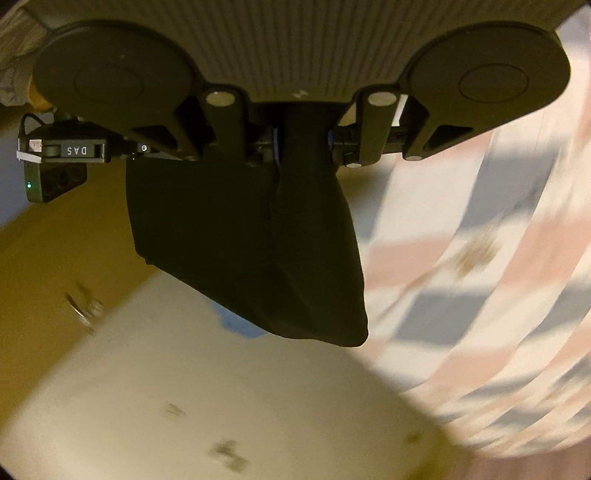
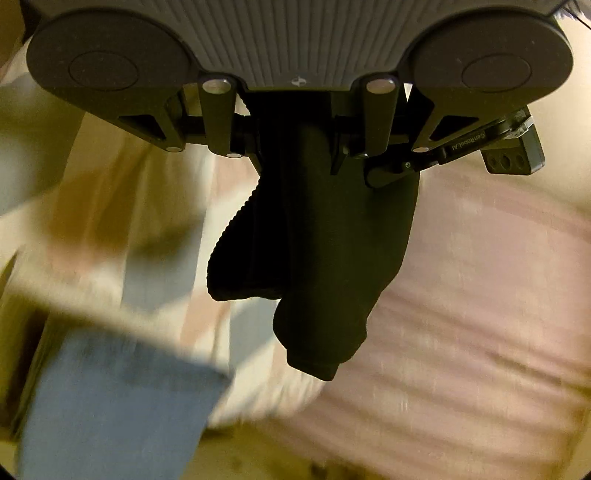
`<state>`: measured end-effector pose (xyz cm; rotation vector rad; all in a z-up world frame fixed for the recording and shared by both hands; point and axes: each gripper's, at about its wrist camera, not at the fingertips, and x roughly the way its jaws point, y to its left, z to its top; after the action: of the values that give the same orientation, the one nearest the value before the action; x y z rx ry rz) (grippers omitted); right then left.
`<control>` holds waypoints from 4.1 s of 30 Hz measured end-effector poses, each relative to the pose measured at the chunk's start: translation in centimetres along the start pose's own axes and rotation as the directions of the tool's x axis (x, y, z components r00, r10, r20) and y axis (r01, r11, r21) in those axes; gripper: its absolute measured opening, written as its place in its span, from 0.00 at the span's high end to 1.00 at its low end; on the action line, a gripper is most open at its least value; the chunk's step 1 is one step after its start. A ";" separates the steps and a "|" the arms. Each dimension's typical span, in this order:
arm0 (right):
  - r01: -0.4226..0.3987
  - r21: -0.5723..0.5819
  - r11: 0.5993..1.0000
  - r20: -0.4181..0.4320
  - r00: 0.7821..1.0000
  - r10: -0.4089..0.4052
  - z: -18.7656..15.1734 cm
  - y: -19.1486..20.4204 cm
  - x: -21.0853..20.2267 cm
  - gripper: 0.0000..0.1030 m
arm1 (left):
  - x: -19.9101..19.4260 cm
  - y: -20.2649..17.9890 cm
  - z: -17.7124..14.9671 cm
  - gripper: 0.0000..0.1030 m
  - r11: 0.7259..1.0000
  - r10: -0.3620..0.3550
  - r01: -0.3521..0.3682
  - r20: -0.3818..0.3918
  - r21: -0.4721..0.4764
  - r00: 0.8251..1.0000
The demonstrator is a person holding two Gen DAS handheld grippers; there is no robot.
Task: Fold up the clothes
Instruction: 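Grasp the folded hoodie with the left tool while the right tool grasps its other side, then carry the folded hoodie with both tools onto the stack of jeans, then open both tools and withdraw them from the stacked hoodie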
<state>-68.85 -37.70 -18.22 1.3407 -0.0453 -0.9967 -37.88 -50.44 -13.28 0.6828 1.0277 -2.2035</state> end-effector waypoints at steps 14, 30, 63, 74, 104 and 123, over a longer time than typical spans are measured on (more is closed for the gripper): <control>-0.059 0.322 0.945 0.443 0.891 -0.096 15.0 -5.0 -6.8 0.69 | 20.6 -13.2 27.0 0.83 0.917 -0.084 0.179 -0.265 0.356 0.961; 0.062 0.526 0.848 0.339 0.900 -0.276 17.5 -13.5 -1.9 0.66 | 31.6 -9.9 24.9 0.73 0.897 -0.019 0.194 -0.406 0.396 0.914; 0.574 -0.625 0.528 0.435 0.819 -0.375 14.1 -3.8 1.0 0.00 | 21.9 -10.0 11.6 0.69 0.779 0.148 -0.160 0.070 0.607 0.986; 0.551 -0.671 0.496 0.363 0.828 -0.429 11.8 -3.6 0.2 0.02 | 20.4 -13.4 8.9 0.67 0.808 0.356 -0.358 0.096 0.468 0.930; 0.739 -0.105 0.665 0.463 0.628 -0.625 -4.1 10.2 -11.8 0.00 | -1.5 -19.9 0.6 0.30 0.818 0.434 -0.474 0.191 0.326 0.880; 0.771 -0.072 0.633 0.495 0.578 -0.649 -11.6 14.8 -11.8 0.00 | -8.0 -18.6 -5.8 0.07 0.824 0.404 -0.470 0.254 0.315 0.879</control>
<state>-61.17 -22.78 -3.62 0.8245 0.3404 -1.9231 -44.42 -33.77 -2.21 0.7791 0.3122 -2.0048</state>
